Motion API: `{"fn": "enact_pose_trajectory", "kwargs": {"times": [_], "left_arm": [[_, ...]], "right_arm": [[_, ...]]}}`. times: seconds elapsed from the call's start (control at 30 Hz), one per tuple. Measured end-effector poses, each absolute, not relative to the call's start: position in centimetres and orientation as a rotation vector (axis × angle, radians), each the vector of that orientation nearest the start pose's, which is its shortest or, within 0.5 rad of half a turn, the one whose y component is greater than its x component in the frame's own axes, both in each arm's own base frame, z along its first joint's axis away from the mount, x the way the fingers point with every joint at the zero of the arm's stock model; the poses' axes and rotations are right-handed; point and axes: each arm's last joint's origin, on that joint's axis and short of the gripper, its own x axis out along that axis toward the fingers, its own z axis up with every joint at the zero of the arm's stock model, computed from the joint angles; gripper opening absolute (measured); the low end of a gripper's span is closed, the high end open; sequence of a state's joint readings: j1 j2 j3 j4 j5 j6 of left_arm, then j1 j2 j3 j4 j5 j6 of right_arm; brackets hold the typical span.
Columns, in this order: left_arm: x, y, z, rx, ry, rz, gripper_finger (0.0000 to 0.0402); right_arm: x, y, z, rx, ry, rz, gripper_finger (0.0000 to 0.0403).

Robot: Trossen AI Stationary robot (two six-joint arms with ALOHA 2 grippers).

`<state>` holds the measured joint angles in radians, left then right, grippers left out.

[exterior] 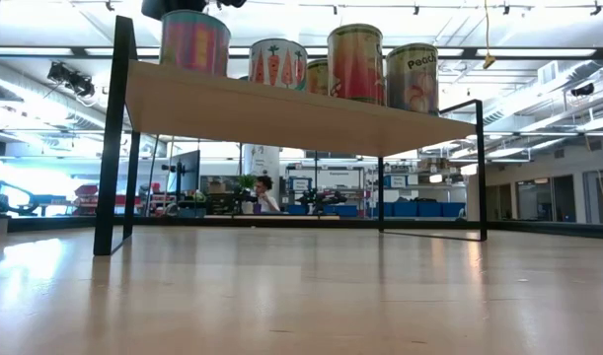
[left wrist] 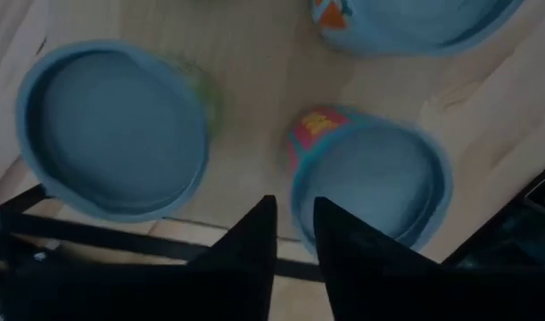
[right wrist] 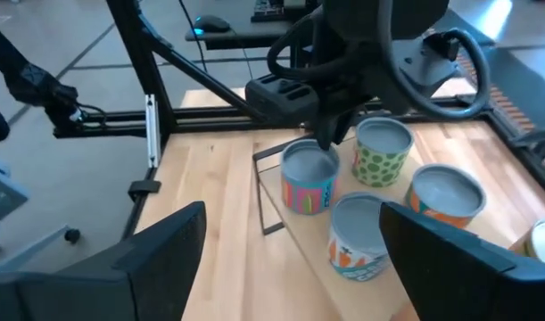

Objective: Pick and place cans onto a shelf
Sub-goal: Return to Home Position

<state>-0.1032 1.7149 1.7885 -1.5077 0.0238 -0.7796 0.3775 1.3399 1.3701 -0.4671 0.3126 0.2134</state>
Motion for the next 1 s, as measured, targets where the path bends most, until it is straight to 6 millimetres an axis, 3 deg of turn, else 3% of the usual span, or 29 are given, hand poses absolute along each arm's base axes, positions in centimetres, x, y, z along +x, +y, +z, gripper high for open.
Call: {"fn": "enact_pose_trajectory", "kwargs": {"times": [0.23,0.33,0.5,0.63,0.83,1.0], "left_arm": [[30.6,-2.9,35.5,-0.571,1.382,0.443,0.0114],[30.7,-2.6,37.6,-0.537,1.291,0.411,0.0112],[31.8,-1.8,42.2,-0.439,0.961,0.306,0.0095],[33.2,0.4,45.9,-0.396,0.618,0.234,0.0073],[35.0,3.5,49.1,-0.186,0.243,0.097,0.003],[34.7,7.2,50.1,-0.165,0.137,0.112,0.0004]], "right_arm": [[26.7,8.5,39.7,-0.029,0.382,0.012,0.0341],[25.9,7.0,40.6,-0.047,0.349,0.002,0.0335],[24.4,4.1,42.2,-0.099,0.269,-0.025,0.0311],[23.4,2.0,43.2,-0.123,0.167,0.016,0.0281],[20.4,0.0,44.5,-0.135,0.077,0.012,0.022],[17.2,-0.3,45.6,-0.161,-0.04,-0.017,0.0163]]}}
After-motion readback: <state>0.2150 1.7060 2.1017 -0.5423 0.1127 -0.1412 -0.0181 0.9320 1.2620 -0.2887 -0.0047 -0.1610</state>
